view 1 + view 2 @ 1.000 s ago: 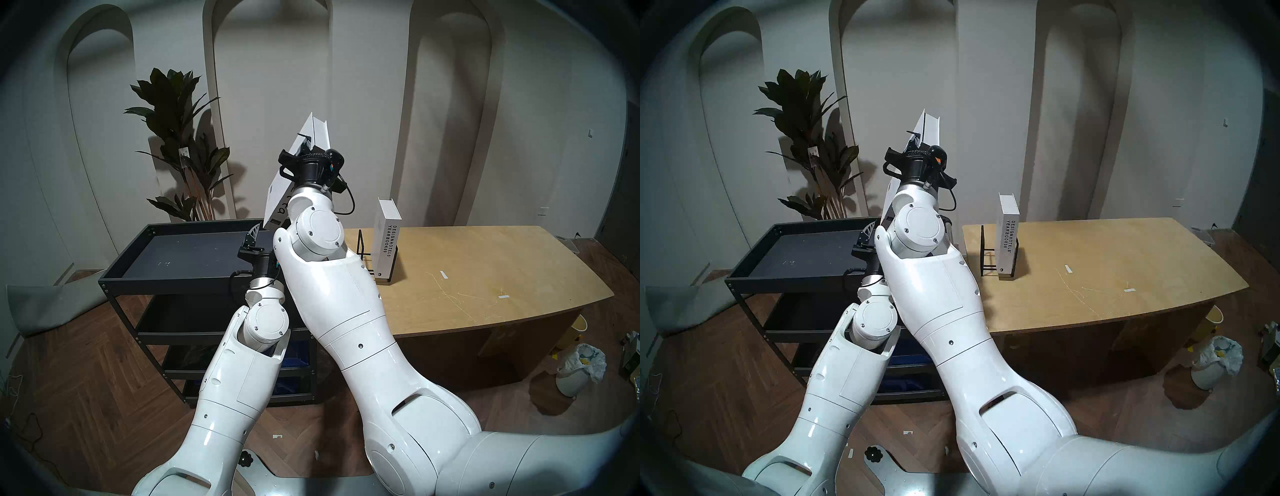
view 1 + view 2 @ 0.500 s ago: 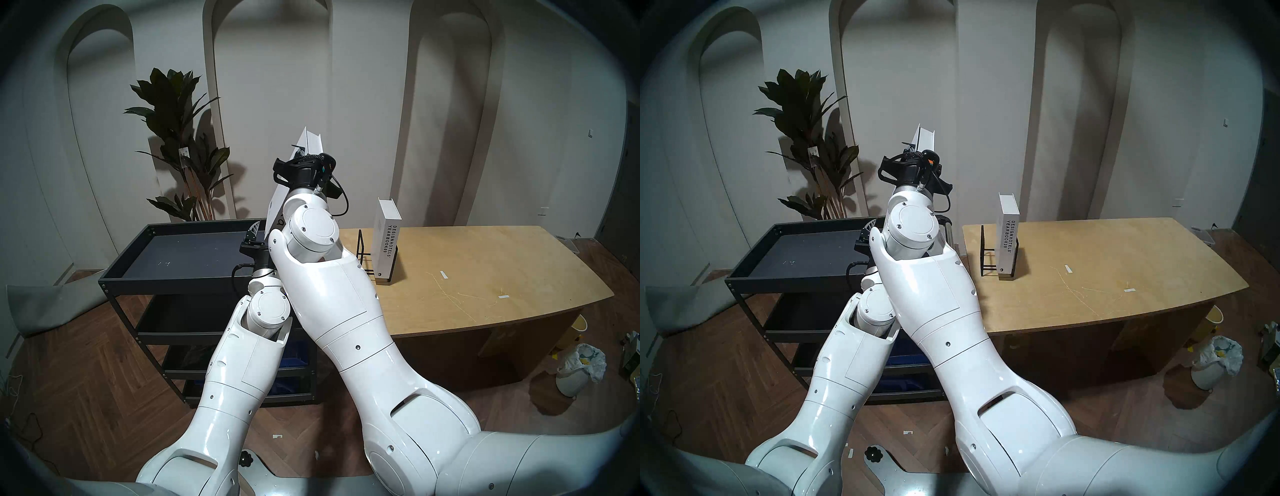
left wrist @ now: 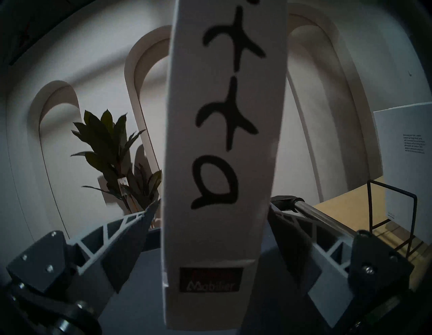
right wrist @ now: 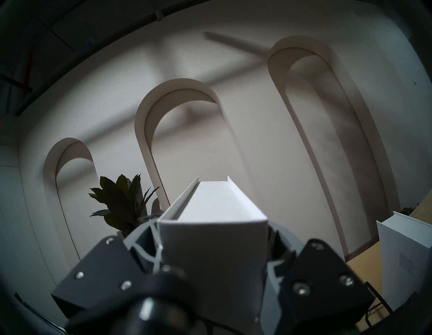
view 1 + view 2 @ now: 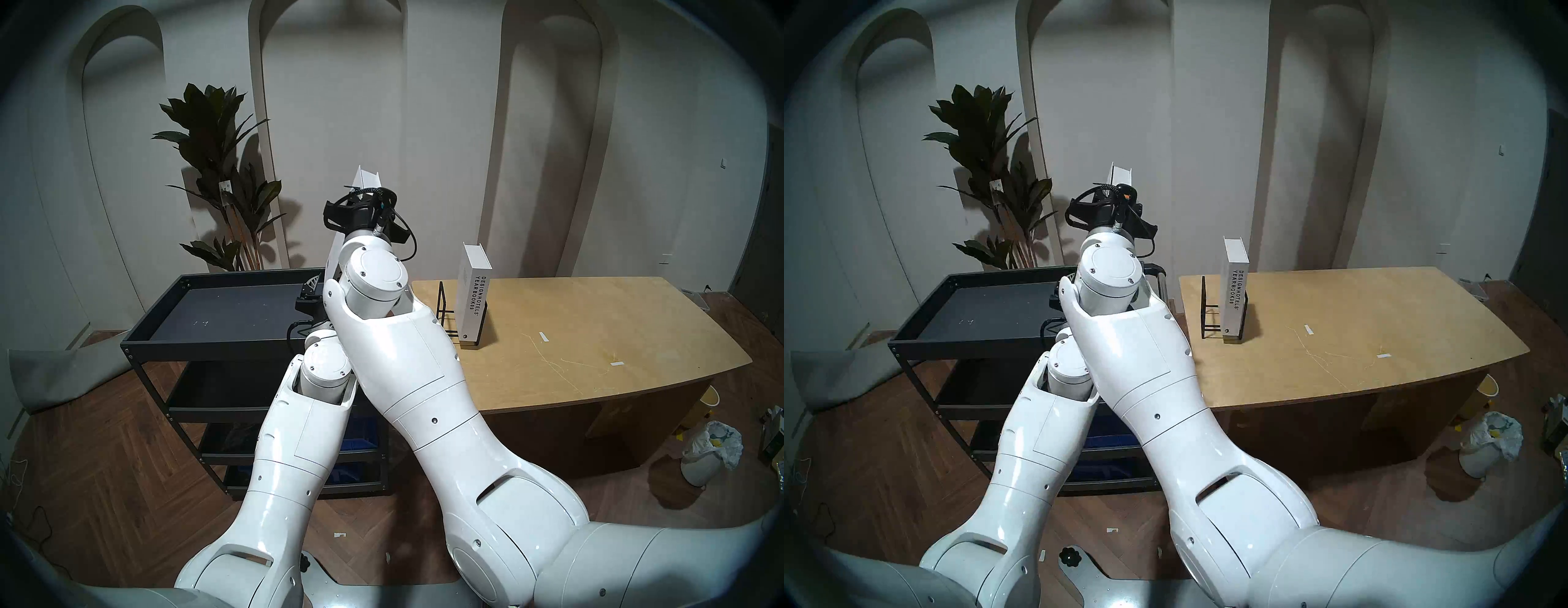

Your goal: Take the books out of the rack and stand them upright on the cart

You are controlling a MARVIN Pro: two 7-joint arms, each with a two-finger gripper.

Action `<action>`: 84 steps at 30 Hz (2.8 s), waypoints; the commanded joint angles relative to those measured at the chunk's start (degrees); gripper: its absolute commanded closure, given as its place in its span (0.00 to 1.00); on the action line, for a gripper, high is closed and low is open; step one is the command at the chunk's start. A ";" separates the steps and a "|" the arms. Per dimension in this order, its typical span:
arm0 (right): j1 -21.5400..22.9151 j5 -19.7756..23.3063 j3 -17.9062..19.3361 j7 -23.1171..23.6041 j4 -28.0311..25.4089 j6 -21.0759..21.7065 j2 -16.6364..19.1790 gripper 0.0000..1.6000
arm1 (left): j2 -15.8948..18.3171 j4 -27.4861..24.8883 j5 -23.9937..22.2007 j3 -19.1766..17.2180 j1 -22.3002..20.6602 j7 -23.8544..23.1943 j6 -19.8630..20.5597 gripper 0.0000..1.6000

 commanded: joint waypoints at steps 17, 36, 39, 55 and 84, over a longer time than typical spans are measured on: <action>8.23 -2.01 -1.70 -0.93 5.36 3.73 -2.70 1.00 | 1.08 3.82 0.04 -3.18 -10.73 1.45 1.17 0.00; 17.68 -4.10 -2.28 -2.17 17.84 8.04 -4.84 1.00 | 4.09 4.84 1.39 -2.98 -10.20 -1.62 -0.52 0.00; 19.13 -4.36 -2.09 -2.25 19.80 9.09 -5.47 1.00 | 4.18 5.69 1.22 -3.15 -11.21 -2.10 -0.03 0.00; 24.37 -5.29 -3.18 0.08 27.70 7.12 -5.40 1.00 | 1.36 7.85 -7.26 -7.80 -15.01 -6.61 4.40 0.00; 22.54 -4.75 -2.66 2.78 28.48 -2.78 -4.27 1.00 | 6.00 9.62 -2.56 -5.51 -14.57 -9.10 5.02 0.00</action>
